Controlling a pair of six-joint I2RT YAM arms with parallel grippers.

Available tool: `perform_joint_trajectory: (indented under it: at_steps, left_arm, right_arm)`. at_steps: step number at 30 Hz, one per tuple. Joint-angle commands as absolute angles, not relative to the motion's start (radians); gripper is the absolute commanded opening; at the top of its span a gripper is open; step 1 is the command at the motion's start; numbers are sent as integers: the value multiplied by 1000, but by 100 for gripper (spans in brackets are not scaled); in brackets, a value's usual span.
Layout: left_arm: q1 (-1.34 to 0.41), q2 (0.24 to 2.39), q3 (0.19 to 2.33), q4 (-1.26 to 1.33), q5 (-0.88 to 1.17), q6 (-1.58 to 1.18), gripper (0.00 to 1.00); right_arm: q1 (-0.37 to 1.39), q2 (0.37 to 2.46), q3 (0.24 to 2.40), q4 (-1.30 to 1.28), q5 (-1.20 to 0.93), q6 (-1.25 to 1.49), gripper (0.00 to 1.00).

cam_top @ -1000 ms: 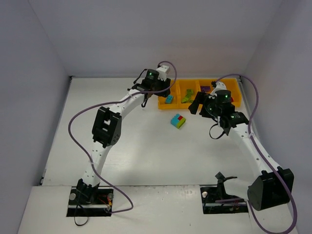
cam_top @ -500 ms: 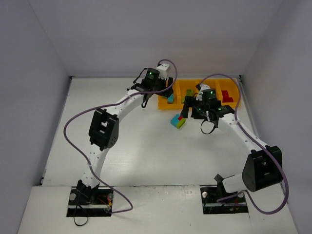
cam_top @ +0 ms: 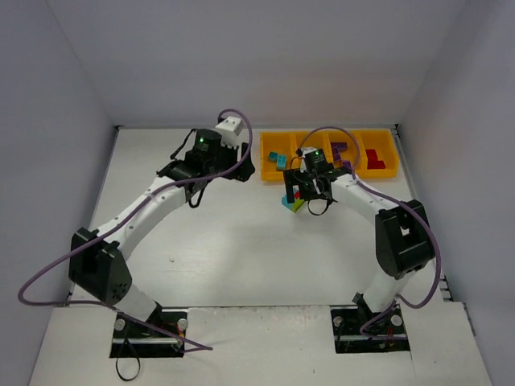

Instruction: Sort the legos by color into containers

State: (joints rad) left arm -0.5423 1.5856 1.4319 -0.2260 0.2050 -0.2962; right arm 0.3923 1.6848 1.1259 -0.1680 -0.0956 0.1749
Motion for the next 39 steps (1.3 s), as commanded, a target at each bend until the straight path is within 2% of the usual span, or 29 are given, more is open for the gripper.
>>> perform_joint_trajectory:
  at_steps: [1,8,13,20,27,32,39]
  left_arm:
    - [-517,1487,1329,-279,178,-295,64]
    - [-499,1353,1161,-295,187,-333,64]
    - [-497,1313,1126,-321,167,-319,64]
    - [-491,1310,1118,-333,152,-302,64]
    - [-489,1356,1150,-322,179,-301,64]
    - [-488,1377,1163,-322,187,-302,64]
    - [-486,1374,1167,-333,176,-302,64]
  right_arm:
    - [385,1736,1206,-115,-69,106,95]
    - [370,1818,1220,-25,-158,41,93]
    - [350,1858,1220,-9,-245,11,92]
    - [422,1807,1118,34,-350,9,91]
    - [471,1763,1043,40,-282,18,90]
    - [483,1753,1040,40,-152,70,87]
    - [554,1752,1066,40,-45,274,90]
